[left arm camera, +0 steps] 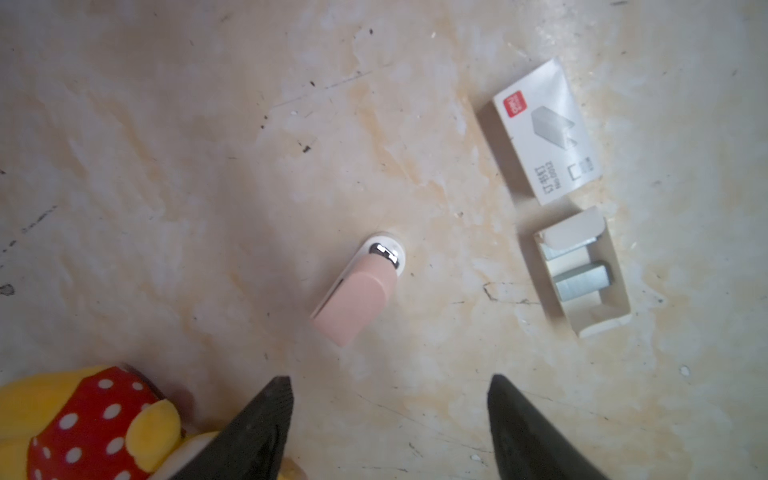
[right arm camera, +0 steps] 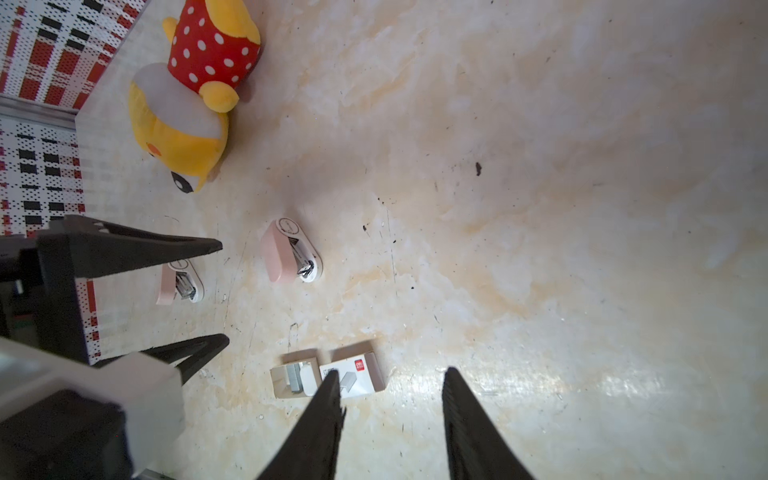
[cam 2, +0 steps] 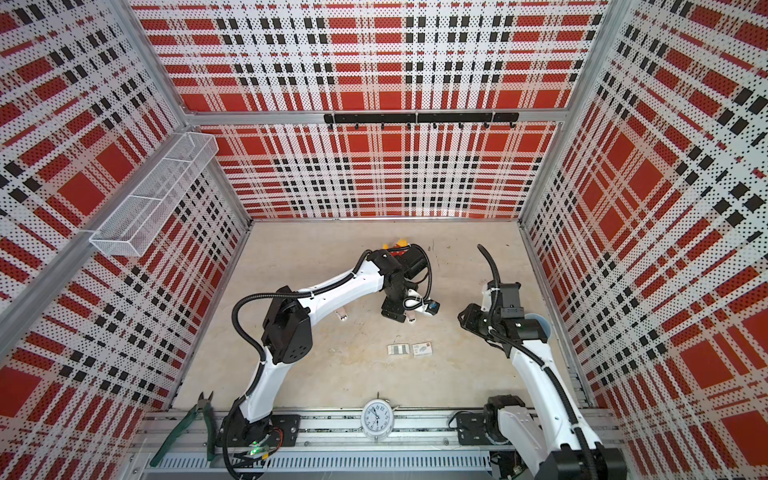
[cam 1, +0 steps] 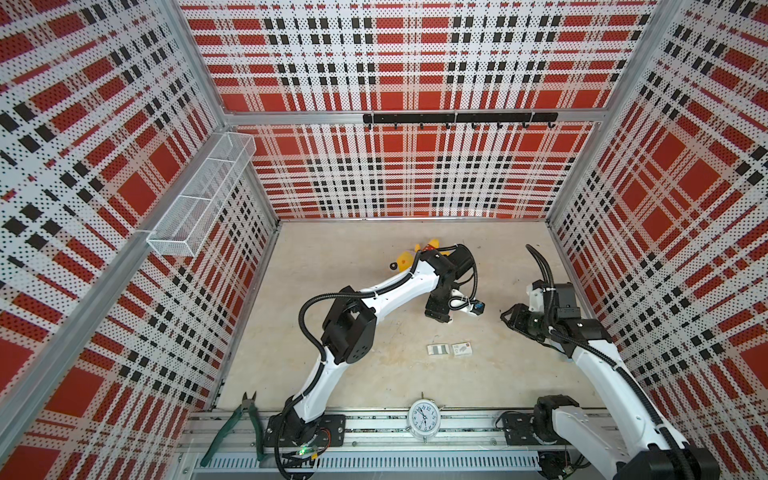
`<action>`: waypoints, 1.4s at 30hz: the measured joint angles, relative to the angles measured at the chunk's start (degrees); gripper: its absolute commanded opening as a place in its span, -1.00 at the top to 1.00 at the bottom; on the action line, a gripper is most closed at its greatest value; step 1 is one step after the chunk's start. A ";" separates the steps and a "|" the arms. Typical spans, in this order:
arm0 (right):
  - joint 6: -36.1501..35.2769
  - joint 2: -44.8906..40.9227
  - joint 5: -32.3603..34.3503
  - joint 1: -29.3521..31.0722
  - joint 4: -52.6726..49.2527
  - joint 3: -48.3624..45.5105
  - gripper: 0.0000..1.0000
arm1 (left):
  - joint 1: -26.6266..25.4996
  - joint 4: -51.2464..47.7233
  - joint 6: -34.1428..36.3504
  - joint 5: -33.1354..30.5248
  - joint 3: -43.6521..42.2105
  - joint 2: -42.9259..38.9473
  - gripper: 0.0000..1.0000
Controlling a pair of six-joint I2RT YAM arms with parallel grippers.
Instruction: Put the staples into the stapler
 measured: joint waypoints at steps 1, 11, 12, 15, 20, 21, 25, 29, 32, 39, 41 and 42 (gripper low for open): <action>0.00 -0.63 0.00 -0.24 -0.26 -0.22 0.16 | -0.11 0.13 0.39 -0.20 0.61 0.42 -0.55; 0.48 -5.88 -1.38 -1.25 -1.86 -2.49 0.16 | -1.44 0.26 3.15 -1.81 3.91 6.86 -0.46; 0.57 -6.14 -1.46 -1.27 -2.01 -2.62 0.17 | -1.55 0.22 3.43 -2.10 3.93 7.30 -0.43; 0.70 -6.62 -1.90 -1.27 -2.29 -2.71 0.17 | -1.57 0.15 3.76 -2.78 4.68 8.41 -0.27; 1.11 -6.71 -2.47 -1.27 -2.19 -2.86 0.19 | -1.40 0.39 3.85 -3.37 5.95 9.01 -0.03; 1.18 -6.71 -2.56 -1.27 -2.12 -2.99 0.19 | -1.29 0.52 3.78 -3.39 5.95 9.01 0.04; 1.27 -6.64 -2.71 -1.27 -2.03 -3.37 0.20 | -1.25 0.61 3.85 -3.63 5.95 9.18 -0.13; 1.31 -6.51 -2.91 -1.27 -1.53 -3.43 0.20 | -1.20 0.61 3.74 -3.82 5.95 9.38 -0.15; 1.31 -6.45 -3.13 -1.27 -1.31 -3.48 0.21 | -1.20 0.66 3.74 -4.07 5.95 9.49 -0.06; 1.53 -6.45 -3.32 -1.27 -0.94 -3.78 0.22 | -1.20 0.83 3.74 -4.28 5.95 10.80 0.01; 1.53 -6.45 -3.32 -1.27 -0.92 -3.78 0.23 | -1.20 0.92 3.72 -4.31 5.95 10.97 0.11; 1.57 -6.45 -3.32 -1.27 -0.90 -3.78 0.23 | -1.20 1.01 3.74 -4.26 5.95 10.97 0.18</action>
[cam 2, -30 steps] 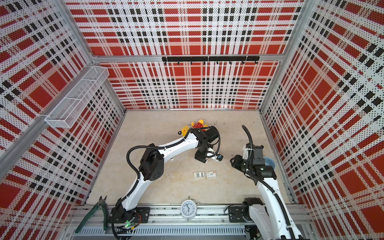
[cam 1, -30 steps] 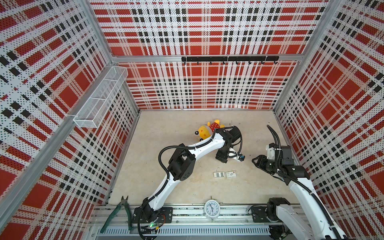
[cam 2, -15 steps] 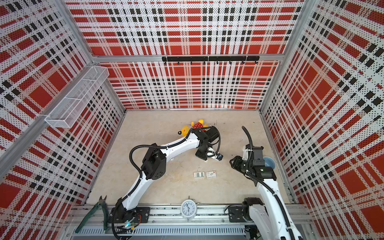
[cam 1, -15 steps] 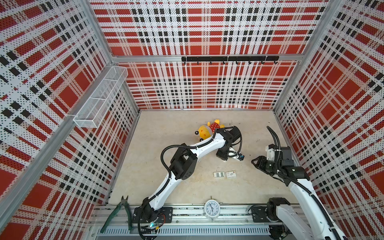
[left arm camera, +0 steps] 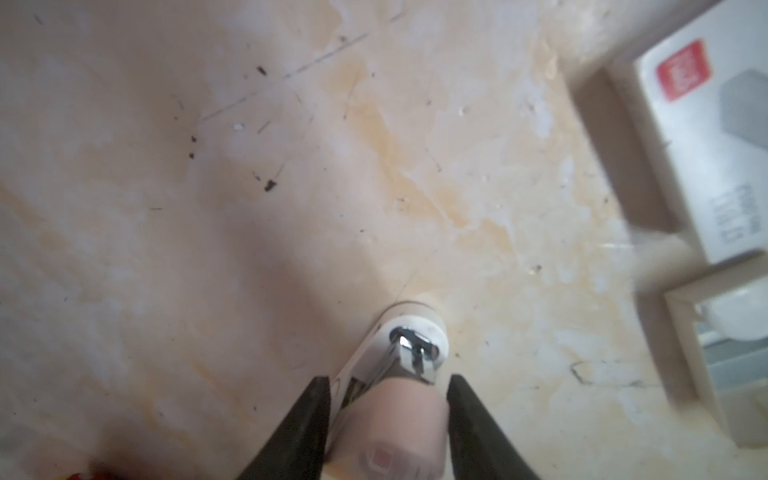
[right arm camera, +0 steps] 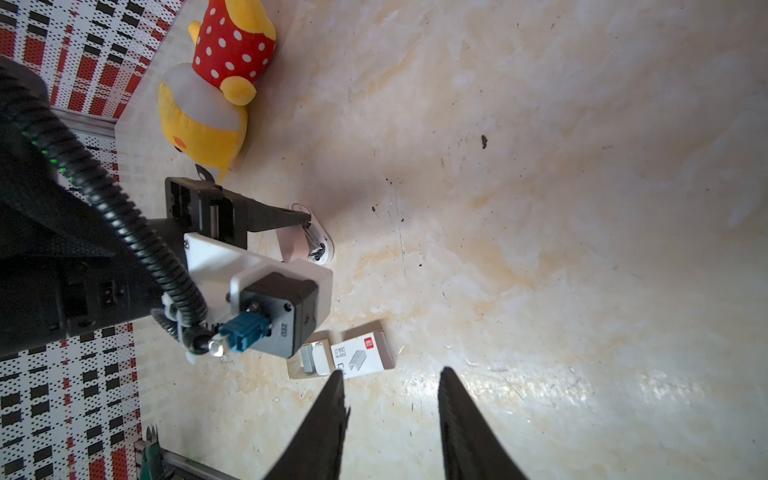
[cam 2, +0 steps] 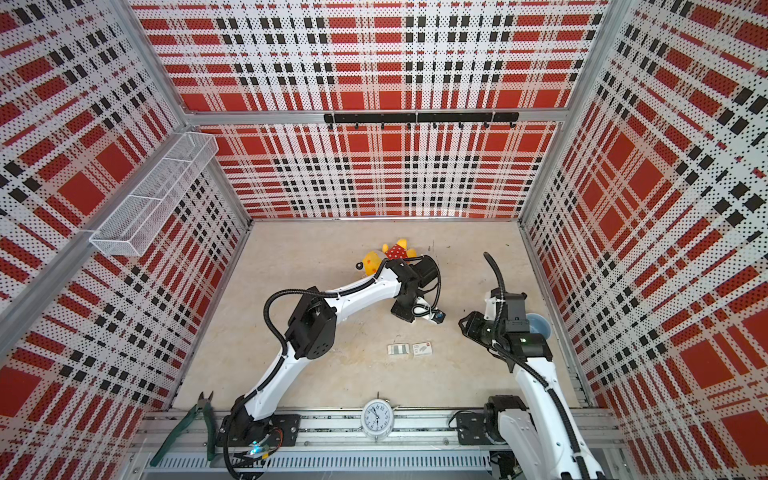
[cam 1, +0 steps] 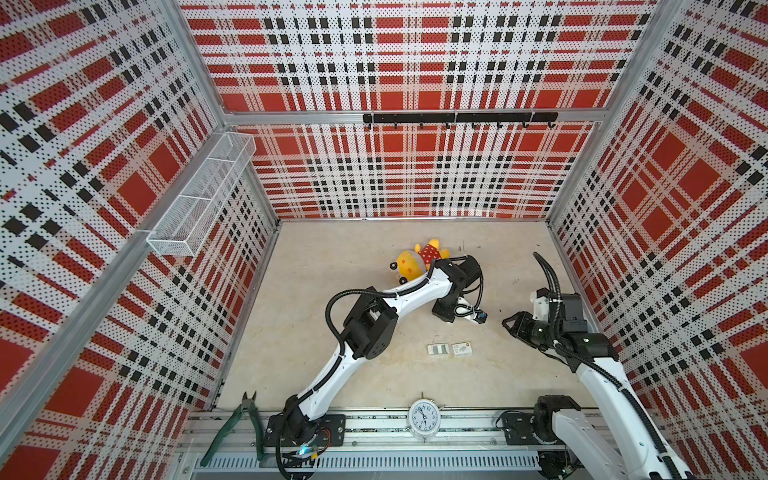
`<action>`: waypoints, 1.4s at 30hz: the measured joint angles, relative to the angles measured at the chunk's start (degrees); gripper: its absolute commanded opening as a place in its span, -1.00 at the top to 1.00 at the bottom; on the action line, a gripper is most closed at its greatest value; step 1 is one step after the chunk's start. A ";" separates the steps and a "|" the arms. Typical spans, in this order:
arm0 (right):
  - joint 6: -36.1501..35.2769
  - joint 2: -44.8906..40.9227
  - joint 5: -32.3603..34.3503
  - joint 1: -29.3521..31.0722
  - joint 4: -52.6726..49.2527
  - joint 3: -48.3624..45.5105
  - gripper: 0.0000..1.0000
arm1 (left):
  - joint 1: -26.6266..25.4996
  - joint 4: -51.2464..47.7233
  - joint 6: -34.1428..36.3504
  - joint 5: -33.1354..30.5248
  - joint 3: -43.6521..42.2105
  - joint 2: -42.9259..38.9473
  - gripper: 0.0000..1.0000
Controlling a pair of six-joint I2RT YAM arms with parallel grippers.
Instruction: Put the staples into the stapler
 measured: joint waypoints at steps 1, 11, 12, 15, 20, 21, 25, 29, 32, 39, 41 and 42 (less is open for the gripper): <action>0.07 0.00 0.00 0.00 0.02 0.00 0.23 | 0.02 0.00 -0.07 0.00 0.00 0.00 0.22; 0.13 1.20 -0.61 -0.09 1.09 -0.04 0.22 | 0.37 0.09 -1.51 0.17 0.00 0.00 0.64; 0.13 1.64 -0.76 -0.09 1.53 -0.07 0.22 | 0.48 0.09 -1.81 0.31 0.00 0.00 0.64; 0.13 3.39 -1.60 -0.15 2.95 -0.37 0.21 | 1.05 0.11 -3.13 1.36 0.00 -0.13 0.64; 0.37 8.41 -4.90 -0.20 7.15 -0.94 0.21 | 2.99 -0.52 -6.38 4.22 0.00 -0.81 0.64; 0.44 9.75 -5.79 -0.20 8.33 -0.98 0.22 | 3.39 -0.66 -7.23 4.79 0.02 -1.11 0.64; 1.09 15.06 -10.45 -0.20 14.32 -1.64 0.25 | 4.81 -1.33 -10.97 7.78 1.55 -3.02 0.63; 1.88 20.61 -15.74 -0.17 20.72 -1.75 0.25 | 5.29 -1.42 -14.21 10.80 1.92 -6.03 0.61; 2.34 24.50 -18.86 0.55 24.81 -1.53 0.23 | 5.03 -1.51 -16.44 12.83 1.95 -8.02 0.61; 3.69 30.60 -23.78 3.45 32.22 0.70 0.25 | 4.48 -1.40 -20.76 15.91 1.88 -9.05 0.61; 4.39 30.60 -24.55 3.52 33.51 0.70 0.26 | 4.44 -1.22 -21.46 16.22 1.68 -9.16 0.61; 4.61 30.60 -24.79 3.52 34.14 0.72 0.27 | 4.44 -1.09 -21.79 16.35 1.46 -9.33 0.61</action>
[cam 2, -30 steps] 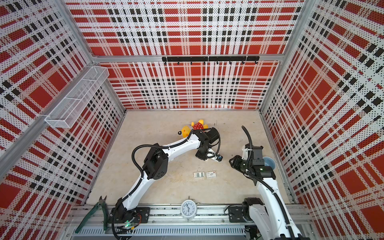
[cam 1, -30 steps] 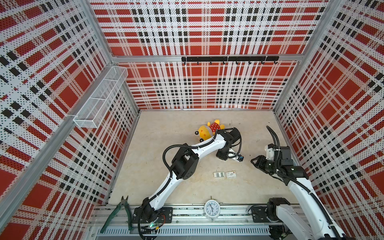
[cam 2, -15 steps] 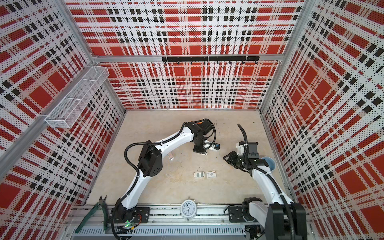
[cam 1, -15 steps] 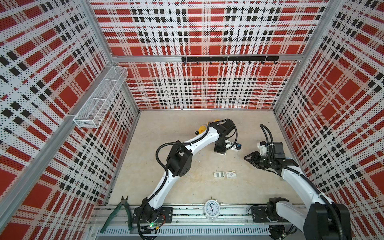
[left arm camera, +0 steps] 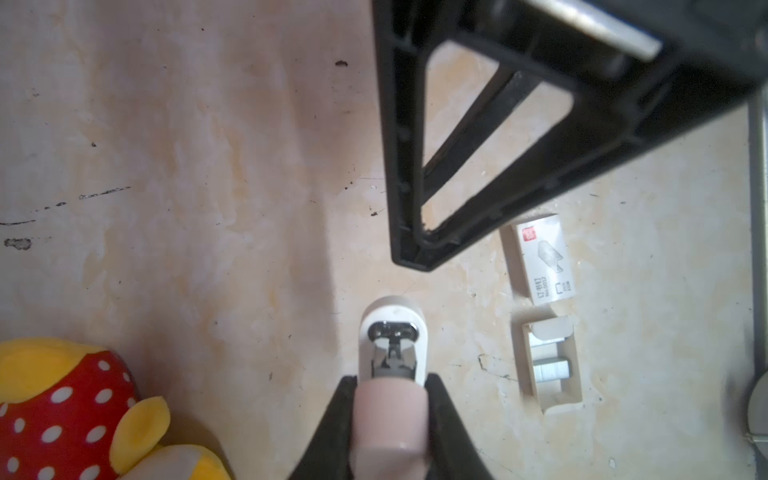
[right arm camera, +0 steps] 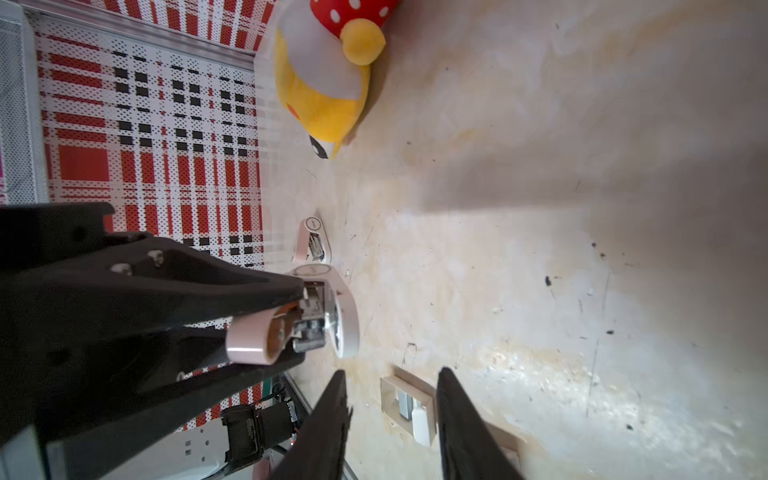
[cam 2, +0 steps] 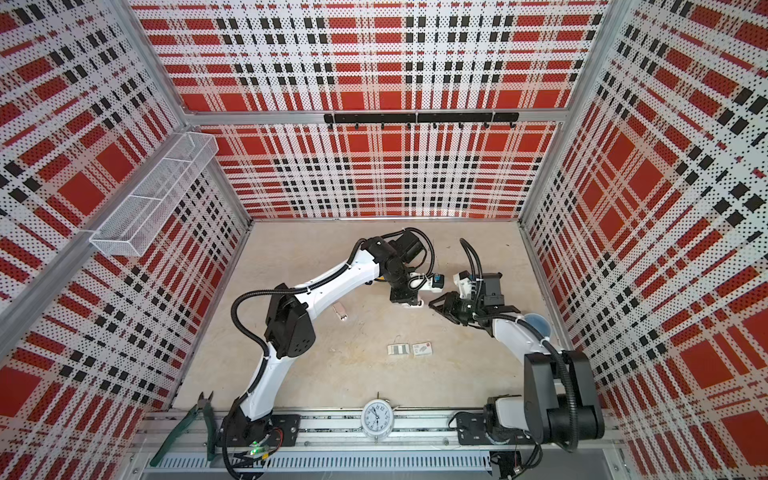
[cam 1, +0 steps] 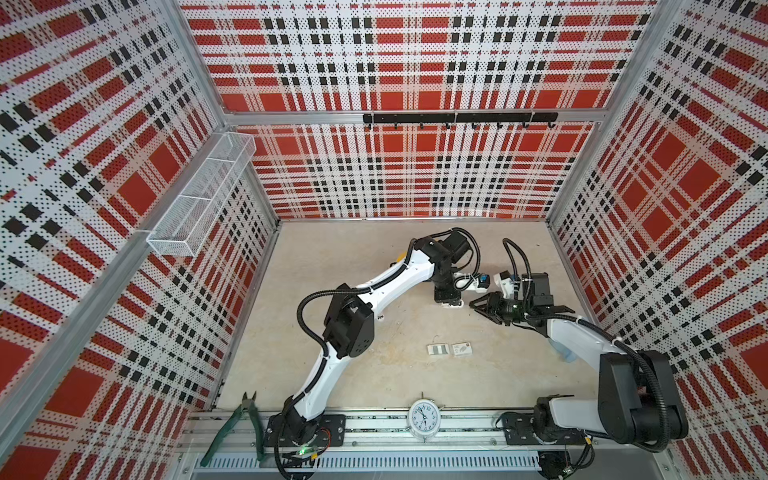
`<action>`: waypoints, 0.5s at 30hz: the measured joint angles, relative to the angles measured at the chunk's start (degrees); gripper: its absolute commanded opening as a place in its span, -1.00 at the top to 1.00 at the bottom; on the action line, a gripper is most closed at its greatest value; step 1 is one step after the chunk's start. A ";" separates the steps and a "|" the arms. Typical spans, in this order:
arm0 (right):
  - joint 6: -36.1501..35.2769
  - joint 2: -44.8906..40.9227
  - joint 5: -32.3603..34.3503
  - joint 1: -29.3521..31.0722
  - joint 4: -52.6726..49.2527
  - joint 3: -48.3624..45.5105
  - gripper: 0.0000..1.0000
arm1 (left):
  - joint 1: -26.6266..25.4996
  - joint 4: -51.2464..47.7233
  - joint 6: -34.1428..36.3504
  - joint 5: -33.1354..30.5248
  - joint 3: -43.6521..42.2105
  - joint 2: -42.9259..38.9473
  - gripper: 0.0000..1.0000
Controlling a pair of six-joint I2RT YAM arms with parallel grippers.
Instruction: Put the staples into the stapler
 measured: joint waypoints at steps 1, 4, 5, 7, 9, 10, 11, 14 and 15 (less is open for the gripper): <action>0.11 0.00 -0.26 0.07 0.44 0.00 0.28 | -0.02 0.13 -0.33 0.15 -0.26 -0.20 0.61; 0.35 0.00 -0.92 0.15 1.36 0.00 0.28 | -0.04 0.39 -0.98 0.50 -0.79 -0.98 0.61; 0.57 0.00 -1.16 0.24 1.73 0.00 0.29 | -0.09 0.48 -1.18 0.66 -0.85 -1.22 0.61; 1.09 0.00 -1.49 0.52 2.80 0.00 0.33 | -0.31 0.70 -1.55 0.96 -0.85 -1.73 0.61; 1.42 0.02 -1.79 0.90 3.52 0.00 0.34 | -0.70 0.87 -1.81 1.25 -0.87 -2.10 0.61; 1.53 0.07 -1.97 1.16 3.87 0.00 0.38 | -0.94 1.07 -1.88 1.40 -0.90 -2.21 0.61; 1.51 0.17 -2.14 1.42 4.11 0.02 0.42 | -1.18 1.25 -1.97 1.46 -0.94 -2.29 0.61; 1.55 0.74 -2.36 1.88 4.26 0.07 0.48 | -1.68 1.86 -2.34 1.60 -0.98 -2.38 0.61; 1.53 0.94 -2.38 1.99 4.24 0.07 0.50 | -1.70 1.81 -2.58 1.57 -1.05 -2.43 0.61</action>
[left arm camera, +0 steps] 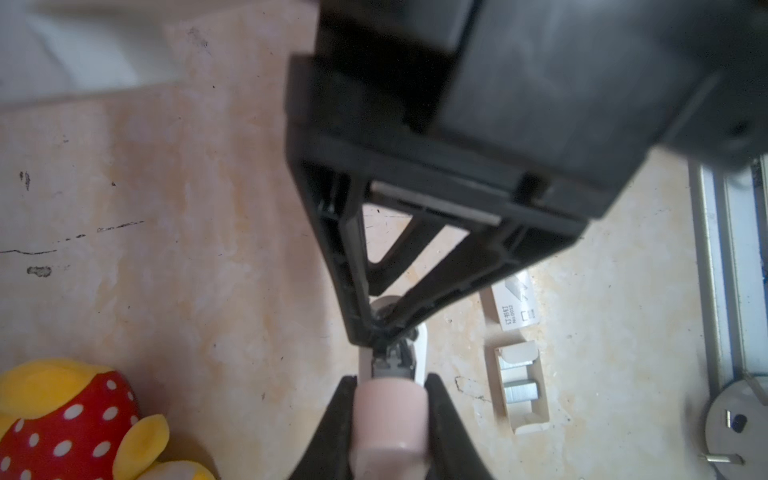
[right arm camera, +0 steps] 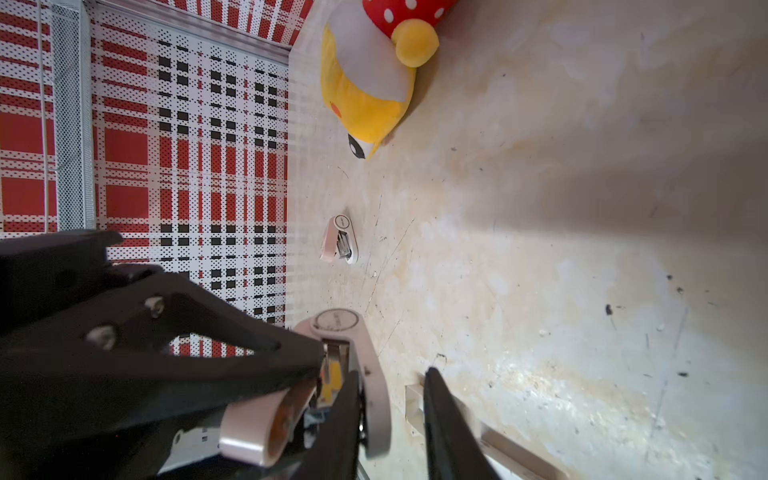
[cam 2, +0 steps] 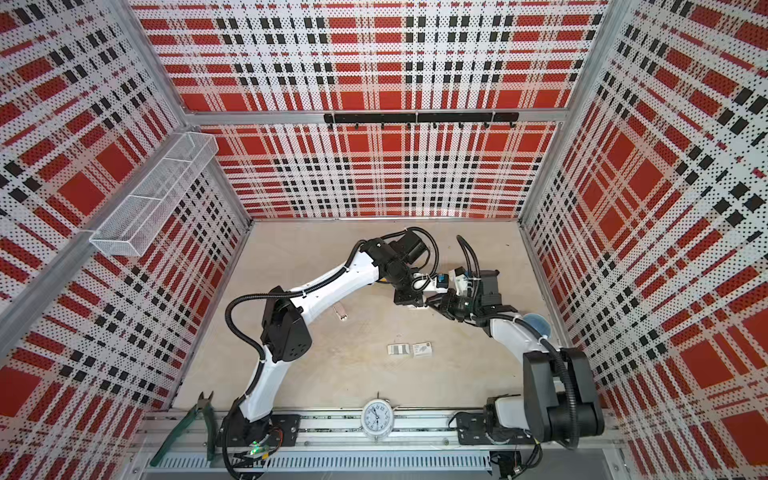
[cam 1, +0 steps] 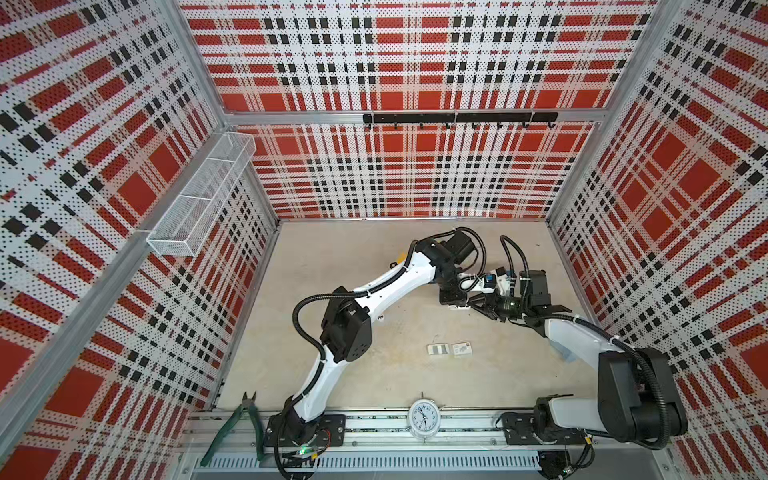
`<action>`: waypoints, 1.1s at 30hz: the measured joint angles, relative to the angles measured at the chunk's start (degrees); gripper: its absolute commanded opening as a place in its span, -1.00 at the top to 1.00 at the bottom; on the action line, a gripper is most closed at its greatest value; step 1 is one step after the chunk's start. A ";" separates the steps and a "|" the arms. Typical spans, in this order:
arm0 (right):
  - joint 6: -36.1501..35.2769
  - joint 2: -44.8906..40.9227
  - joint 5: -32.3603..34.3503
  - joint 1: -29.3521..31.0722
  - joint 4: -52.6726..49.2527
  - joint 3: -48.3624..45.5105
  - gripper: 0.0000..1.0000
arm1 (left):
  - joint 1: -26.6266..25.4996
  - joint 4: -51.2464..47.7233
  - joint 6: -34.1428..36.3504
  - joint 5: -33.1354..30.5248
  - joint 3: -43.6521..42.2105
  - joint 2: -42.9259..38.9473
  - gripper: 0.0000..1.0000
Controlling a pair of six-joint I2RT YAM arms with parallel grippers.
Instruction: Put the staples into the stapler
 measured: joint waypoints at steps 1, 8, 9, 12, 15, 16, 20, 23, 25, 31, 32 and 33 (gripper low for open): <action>0.02 0.24 -0.11 0.00 0.00 0.00 0.50 | -0.02 0.13 -0.31 0.04 -0.07 -0.07 0.61; 1.14 0.42 -0.46 0.00 2.71 -0.70 0.50 | 0.76 0.55 -2.80 2.03 -0.02 -0.81 0.61; 1.57 0.44 -0.55 -0.02 3.58 -1.07 0.49 | 0.96 0.59 -3.30 2.49 0.00 -0.92 0.62; 3.30 0.70 -1.16 0.00 6.97 -2.45 0.49 | 1.33 0.59 -4.66 3.72 0.04 -1.46 0.62; 4.72 1.05 -1.66 -0.02 9.46 -3.39 0.49 | 1.53 0.72 -6.10 4.61 0.13 -1.79 0.62; 5.01 1.22 -1.77 -0.02 10.10 -3.54 0.49 | 1.64 0.87 -6.64 4.81 0.13 -1.90 0.62; 6.47 1.86 -2.19 0.07 12.96 -4.15 0.47 | 2.10 1.86 -8.35 5.99 0.15 -2.75 0.62; 7.54 2.01 -2.32 0.35 14.80 -4.74 0.46 | 2.45 2.99 -10.12 7.74 0.46 -3.48 0.61; 8.24 2.19 -2.29 0.79 15.67 -5.07 0.45 | 2.56 4.92 -11.58 9.18 0.87 -3.72 0.60; 9.49 2.23 -2.34 1.75 17.49 -5.35 0.36 | 2.58 9.46 -15.10 12.11 0.87 -4.35 0.60; 9.44 2.23 -2.25 1.77 17.40 -5.38 0.32 | 2.60 9.77 -15.52 12.37 0.87 -4.35 0.60; 9.22 2.19 -1.95 1.77 17.03 -5.40 0.25 | 2.75 10.01 -15.82 12.68 0.87 -4.35 0.60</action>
